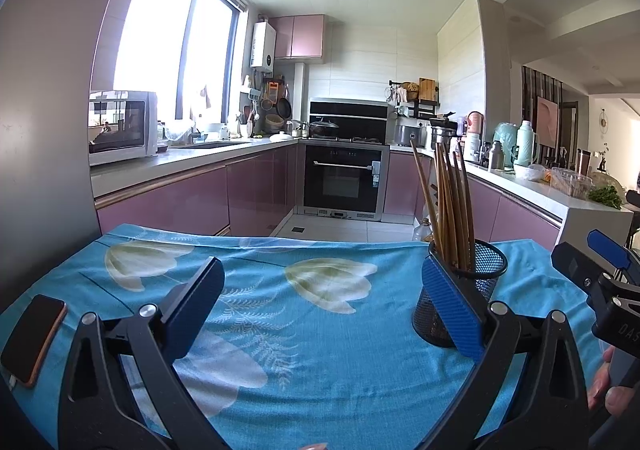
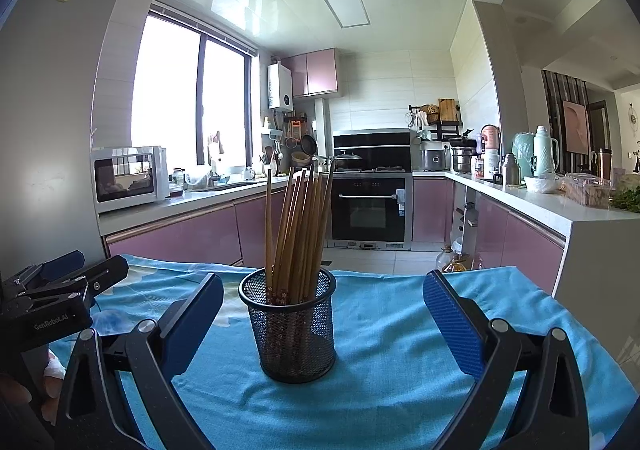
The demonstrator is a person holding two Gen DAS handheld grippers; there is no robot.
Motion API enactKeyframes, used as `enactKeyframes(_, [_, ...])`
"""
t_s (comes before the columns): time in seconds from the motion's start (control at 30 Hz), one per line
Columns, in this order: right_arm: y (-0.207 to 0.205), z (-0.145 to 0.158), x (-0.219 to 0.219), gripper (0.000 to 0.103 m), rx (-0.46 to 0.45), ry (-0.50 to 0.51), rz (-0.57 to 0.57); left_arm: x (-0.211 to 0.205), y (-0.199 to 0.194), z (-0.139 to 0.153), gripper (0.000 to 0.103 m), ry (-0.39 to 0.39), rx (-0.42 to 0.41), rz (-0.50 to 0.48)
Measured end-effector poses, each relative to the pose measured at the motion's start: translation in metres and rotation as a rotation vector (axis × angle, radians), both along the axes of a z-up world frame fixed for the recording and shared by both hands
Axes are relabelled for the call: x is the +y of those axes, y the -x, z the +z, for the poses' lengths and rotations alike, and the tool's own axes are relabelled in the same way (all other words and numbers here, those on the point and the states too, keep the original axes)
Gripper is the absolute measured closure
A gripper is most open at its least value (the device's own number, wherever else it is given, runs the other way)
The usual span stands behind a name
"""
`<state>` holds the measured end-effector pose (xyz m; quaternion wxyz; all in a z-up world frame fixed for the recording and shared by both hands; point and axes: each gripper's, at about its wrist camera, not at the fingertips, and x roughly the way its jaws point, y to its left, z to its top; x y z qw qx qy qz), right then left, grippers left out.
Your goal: Organize utensils
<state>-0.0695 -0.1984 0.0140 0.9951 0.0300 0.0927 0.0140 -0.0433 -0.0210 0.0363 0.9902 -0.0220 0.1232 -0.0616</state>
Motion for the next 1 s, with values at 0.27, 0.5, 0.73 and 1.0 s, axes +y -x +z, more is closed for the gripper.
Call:
enactKeyframes(0.27, [-0.0006,-0.0010,-0.0016,0.006,0.006,-0.005,0.005,0.0015,0.0001,-0.0015,0.006,-0.001,0.004,0.002])
enactKeyframes(0.5, [-0.0004,-0.0014,-0.0014,0.006,0.009,-0.006,0.012,0.0052,0.0011,-0.0028,0.006,0.005,0.011,0.008])
enactKeyframes(0.73, [-0.0006,-0.0015,-0.0009,0.006,0.011,-0.008,0.012,0.0066,0.0008,-0.0026,0.006,0.004,0.013,0.009])
enactKeyframes(1.0, [-0.0022,-0.0021,-0.0012,0.006,0.015,-0.010,0.014,0.0063,0.0007,-0.0021,0.006,0.004,0.014,0.007])
